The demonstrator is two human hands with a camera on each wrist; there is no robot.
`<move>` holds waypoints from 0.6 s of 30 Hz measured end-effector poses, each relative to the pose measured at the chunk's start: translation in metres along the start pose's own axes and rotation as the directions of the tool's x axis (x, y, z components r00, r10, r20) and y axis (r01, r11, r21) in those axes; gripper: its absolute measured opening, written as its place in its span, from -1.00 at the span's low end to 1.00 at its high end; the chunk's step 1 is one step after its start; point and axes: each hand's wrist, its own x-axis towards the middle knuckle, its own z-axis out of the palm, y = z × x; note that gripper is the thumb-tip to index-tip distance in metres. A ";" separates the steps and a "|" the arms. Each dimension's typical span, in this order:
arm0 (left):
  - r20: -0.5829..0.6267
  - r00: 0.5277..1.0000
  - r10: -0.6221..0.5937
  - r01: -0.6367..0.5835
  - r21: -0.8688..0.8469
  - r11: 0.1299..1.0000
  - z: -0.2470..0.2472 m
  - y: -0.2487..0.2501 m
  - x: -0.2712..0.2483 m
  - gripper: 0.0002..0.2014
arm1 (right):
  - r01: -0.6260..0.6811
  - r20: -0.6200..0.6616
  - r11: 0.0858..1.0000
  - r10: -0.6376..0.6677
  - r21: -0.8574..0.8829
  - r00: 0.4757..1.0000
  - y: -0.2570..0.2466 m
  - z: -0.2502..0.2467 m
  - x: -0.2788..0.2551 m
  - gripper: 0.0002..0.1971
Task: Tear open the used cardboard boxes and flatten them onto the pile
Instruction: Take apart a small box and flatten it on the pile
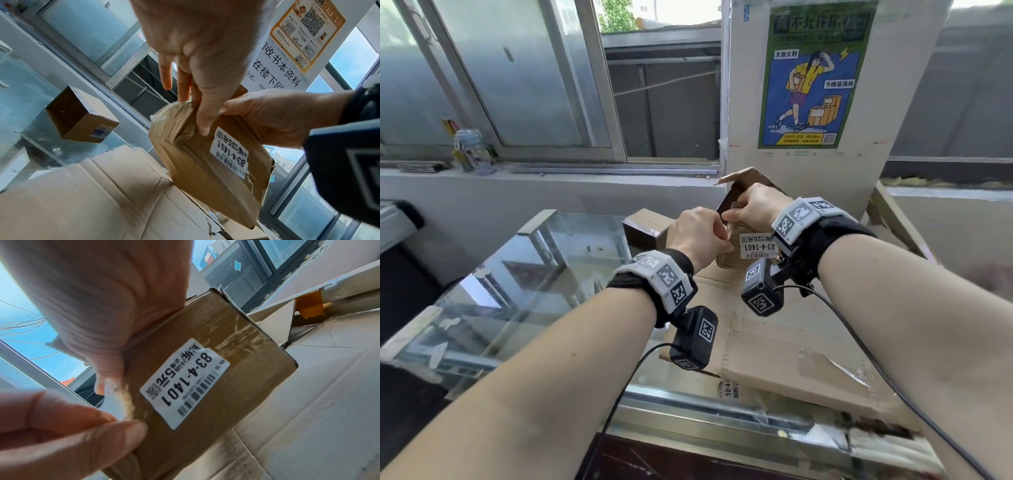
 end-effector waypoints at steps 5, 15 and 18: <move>-0.005 0.998 0.068 -0.068 -0.019 0.997 0.003 -0.003 -0.003 -0.82 | -0.017 0.004 1.000 0.017 0.022 1.000 0.001 0.005 0.001 -0.74; 0.066 0.994 0.090 -0.078 -0.176 0.981 0.001 -0.013 0.005 -0.73 | 0.031 -0.028 0.994 -0.028 0.109 0.999 0.005 -0.002 -0.005 -0.78; 0.068 0.994 0.082 -0.065 -0.229 0.971 -0.001 -0.011 0.007 -0.63 | 0.016 -0.031 0.994 -0.013 0.108 0.999 0.005 -0.002 -0.004 -0.77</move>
